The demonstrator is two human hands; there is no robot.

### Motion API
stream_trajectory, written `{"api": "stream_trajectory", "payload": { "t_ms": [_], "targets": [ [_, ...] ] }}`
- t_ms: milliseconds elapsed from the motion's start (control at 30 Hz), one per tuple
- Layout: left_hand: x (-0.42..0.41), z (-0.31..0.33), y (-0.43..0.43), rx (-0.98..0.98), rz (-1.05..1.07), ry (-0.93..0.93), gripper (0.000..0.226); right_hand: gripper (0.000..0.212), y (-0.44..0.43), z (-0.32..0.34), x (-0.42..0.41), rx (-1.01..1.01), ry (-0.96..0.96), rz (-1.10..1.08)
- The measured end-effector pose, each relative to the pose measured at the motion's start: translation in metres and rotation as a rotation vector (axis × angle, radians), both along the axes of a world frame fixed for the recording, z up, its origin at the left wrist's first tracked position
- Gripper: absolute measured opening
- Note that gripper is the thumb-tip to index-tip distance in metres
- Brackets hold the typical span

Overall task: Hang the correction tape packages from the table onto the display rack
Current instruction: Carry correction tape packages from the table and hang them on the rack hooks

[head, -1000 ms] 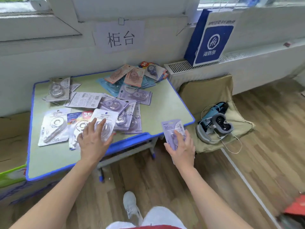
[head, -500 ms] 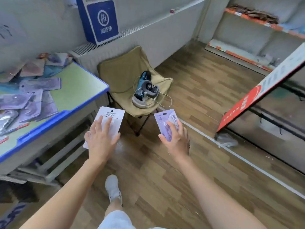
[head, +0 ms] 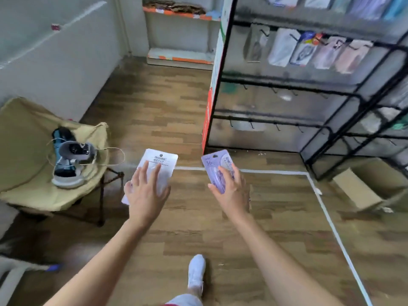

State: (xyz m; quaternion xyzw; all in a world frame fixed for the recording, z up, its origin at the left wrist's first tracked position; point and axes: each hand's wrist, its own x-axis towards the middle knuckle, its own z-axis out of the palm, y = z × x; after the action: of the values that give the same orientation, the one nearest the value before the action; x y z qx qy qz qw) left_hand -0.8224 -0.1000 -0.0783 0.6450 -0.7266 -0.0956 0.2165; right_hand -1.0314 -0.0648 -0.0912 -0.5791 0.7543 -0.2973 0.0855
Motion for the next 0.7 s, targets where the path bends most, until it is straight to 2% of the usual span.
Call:
{"api": "stream_trajectory", "payload": {
  "t_ms": [367,700],
  "targets": [
    [-0.195,0.029,-0.150,-0.098,-0.286,0.013,0.061,0.052,-0.102,0.034,-0.171,-0.115,-0.021,-0.269],
    [-0.335,0.034,-0.226,-0.162,-0.386,-0.002,0.063,0.052,-0.165,0.044,-0.301,-0.136,0.058,-0.357]
  ]
}}
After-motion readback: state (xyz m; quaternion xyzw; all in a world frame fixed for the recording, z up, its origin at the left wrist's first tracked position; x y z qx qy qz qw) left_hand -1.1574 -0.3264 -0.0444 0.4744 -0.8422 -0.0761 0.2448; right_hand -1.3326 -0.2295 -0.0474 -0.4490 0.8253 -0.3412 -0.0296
